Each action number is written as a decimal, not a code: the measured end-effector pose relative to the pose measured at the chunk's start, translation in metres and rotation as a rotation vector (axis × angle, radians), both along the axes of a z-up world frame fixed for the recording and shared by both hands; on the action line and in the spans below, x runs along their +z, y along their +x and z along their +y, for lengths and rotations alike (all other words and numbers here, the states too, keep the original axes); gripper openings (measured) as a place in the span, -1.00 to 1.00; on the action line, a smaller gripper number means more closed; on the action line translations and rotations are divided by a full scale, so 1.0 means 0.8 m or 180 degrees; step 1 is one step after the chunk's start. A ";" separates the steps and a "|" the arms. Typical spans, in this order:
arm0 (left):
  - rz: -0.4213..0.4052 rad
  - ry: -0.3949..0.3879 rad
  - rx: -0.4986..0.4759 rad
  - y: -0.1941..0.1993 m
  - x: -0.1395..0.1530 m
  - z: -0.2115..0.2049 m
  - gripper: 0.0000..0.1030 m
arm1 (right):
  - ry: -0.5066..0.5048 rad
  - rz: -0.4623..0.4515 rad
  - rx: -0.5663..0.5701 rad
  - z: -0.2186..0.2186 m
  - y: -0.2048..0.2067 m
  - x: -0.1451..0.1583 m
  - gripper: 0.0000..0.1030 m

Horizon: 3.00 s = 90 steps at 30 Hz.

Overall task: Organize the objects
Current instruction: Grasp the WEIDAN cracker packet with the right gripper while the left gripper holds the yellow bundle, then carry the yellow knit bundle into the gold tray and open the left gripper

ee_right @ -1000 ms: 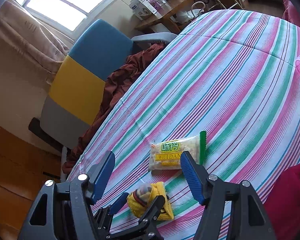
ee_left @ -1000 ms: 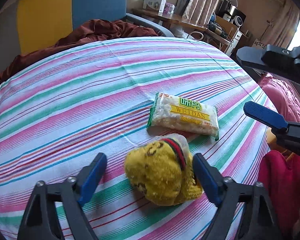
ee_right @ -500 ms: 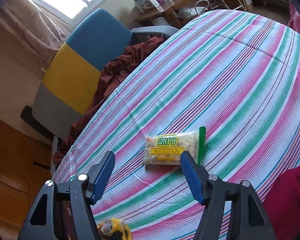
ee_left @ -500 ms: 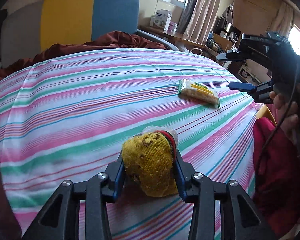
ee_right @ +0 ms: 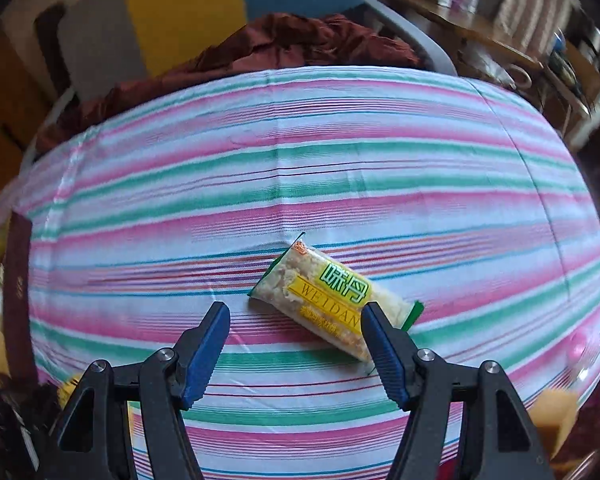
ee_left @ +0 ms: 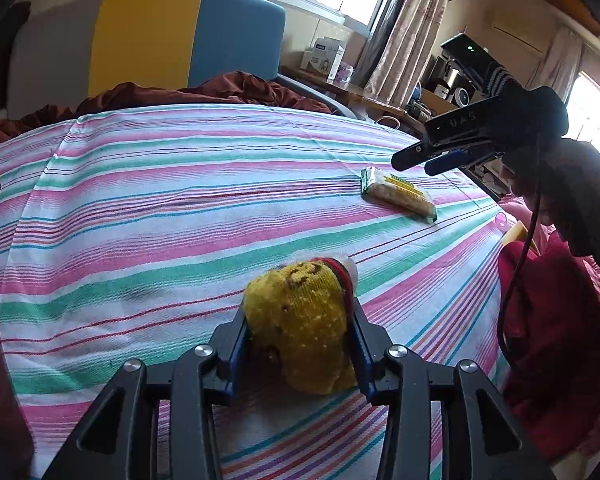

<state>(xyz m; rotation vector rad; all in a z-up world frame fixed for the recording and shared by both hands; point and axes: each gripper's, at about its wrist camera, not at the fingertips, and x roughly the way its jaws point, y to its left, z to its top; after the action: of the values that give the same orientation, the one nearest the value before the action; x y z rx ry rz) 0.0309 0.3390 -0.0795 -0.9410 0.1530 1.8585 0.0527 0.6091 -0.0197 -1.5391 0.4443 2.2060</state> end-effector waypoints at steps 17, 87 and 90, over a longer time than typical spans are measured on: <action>-0.0030 0.0043 0.0005 -0.001 -0.003 0.001 -0.09 | 0.0137 -0.0620 0.0275 0.009 -0.026 -0.060 -0.12; 0.0378 -0.0217 0.0754 0.011 0.084 -0.094 -0.20 | 0.0144 -0.0019 0.0652 -0.092 -0.025 -0.083 -0.05; 0.0358 -0.0133 0.0962 -0.009 0.102 -0.126 -0.20 | 0.0167 -0.0022 0.0655 -0.092 -0.026 -0.083 -0.05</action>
<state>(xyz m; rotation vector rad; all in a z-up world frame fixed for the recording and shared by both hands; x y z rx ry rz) 0.0240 0.2380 0.0021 -0.9274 0.1233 2.1960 0.0321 0.5353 -0.0864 -1.6277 0.2325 2.3441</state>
